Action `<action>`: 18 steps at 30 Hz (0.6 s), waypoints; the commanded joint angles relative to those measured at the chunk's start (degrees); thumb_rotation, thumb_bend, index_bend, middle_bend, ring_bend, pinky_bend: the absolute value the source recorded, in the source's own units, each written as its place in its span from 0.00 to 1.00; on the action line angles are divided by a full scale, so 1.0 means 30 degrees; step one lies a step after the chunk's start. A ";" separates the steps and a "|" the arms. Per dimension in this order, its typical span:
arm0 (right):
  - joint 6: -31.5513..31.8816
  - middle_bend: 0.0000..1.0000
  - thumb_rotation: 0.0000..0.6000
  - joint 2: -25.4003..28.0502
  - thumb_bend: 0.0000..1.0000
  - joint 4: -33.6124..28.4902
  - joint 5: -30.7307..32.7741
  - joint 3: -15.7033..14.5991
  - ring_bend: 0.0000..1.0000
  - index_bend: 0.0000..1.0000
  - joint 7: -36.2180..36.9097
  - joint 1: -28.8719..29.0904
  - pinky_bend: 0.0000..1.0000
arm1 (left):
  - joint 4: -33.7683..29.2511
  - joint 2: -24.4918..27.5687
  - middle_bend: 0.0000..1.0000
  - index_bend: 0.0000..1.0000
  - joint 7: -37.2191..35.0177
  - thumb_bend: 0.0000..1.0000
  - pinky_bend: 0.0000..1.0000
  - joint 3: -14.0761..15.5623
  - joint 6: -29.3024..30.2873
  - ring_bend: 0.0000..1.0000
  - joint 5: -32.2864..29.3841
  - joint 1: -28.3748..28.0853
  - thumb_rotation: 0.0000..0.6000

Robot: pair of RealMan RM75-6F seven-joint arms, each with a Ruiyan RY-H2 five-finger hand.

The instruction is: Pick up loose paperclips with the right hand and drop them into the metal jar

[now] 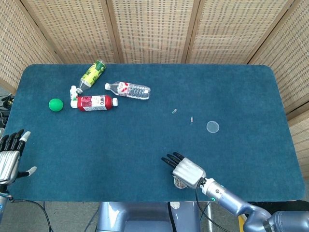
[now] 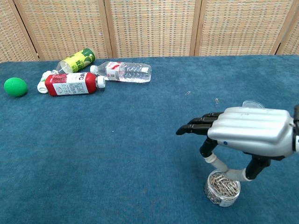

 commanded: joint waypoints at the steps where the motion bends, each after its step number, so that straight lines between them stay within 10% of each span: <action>1: -0.0363 0.04 1.00 -0.0423 0.82 0.0118 0.0345 0.0200 0.00 0.63 -0.0393 0.0020 0.11 | -0.0033 0.0027 0.00 0.00 -0.0025 0.00 0.00 0.0002 0.0047 0.00 0.0050 0.0027 1.00; 14: -0.1050 0.04 1.00 -0.1535 0.82 0.0624 0.1680 0.0722 0.00 0.63 -0.1700 -0.0032 0.11 | -0.0080 0.0184 0.00 0.00 -0.0304 0.00 0.00 -0.0009 0.0124 0.00 0.0225 0.0110 1.00; 18: -0.1106 0.04 1.00 -0.1280 0.48 0.0470 0.1613 0.0664 0.00 0.62 -0.1607 -0.0090 0.11 | -0.0071 0.0173 0.00 0.00 -0.0279 0.00 0.00 -0.0001 0.0078 0.00 0.0213 0.0111 1.00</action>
